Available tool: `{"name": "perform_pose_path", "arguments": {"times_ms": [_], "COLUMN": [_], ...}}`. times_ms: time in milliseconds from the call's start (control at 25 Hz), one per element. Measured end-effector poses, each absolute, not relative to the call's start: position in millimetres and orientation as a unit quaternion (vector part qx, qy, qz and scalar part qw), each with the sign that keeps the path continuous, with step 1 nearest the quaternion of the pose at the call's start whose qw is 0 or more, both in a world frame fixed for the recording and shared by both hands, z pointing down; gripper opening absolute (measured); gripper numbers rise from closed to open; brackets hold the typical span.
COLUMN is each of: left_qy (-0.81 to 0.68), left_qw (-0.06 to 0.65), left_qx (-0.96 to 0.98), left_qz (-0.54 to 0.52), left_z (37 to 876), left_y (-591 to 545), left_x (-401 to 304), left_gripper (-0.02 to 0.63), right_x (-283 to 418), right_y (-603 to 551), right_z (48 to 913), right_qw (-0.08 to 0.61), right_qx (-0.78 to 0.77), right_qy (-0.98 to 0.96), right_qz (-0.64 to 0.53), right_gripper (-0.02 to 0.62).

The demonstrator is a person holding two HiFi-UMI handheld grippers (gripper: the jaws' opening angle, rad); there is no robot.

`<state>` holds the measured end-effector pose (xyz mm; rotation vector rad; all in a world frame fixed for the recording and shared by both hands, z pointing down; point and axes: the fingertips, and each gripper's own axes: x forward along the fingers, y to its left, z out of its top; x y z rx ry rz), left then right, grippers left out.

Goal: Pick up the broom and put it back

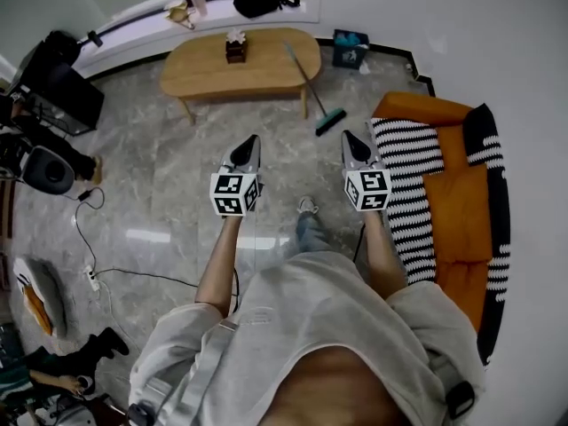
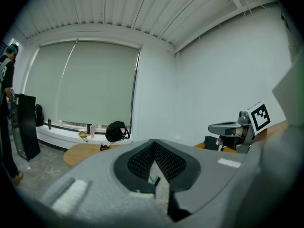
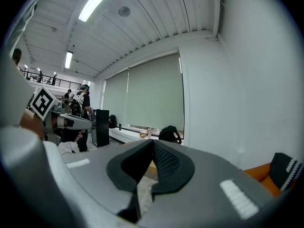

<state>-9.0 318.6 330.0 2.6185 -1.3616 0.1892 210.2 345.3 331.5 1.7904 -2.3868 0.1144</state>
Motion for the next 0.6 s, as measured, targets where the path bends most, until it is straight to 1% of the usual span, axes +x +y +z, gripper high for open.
{"name": "perform_pose_path", "arguments": {"times_ms": [600], "left_qy": [-0.476], "left_qw": [0.092], "left_qx": [0.873], "left_qz": [0.062], "left_z": [315.8], "left_y": [145.4], "left_x": [42.8], "left_gripper": [0.0], "right_x": [257.2], "right_y": [162.1], "right_z": [320.1], "right_qw": [0.077], "right_qx": [0.575], "right_qy": [-0.814], "right_qz": [0.037], "right_gripper": [0.0]}}
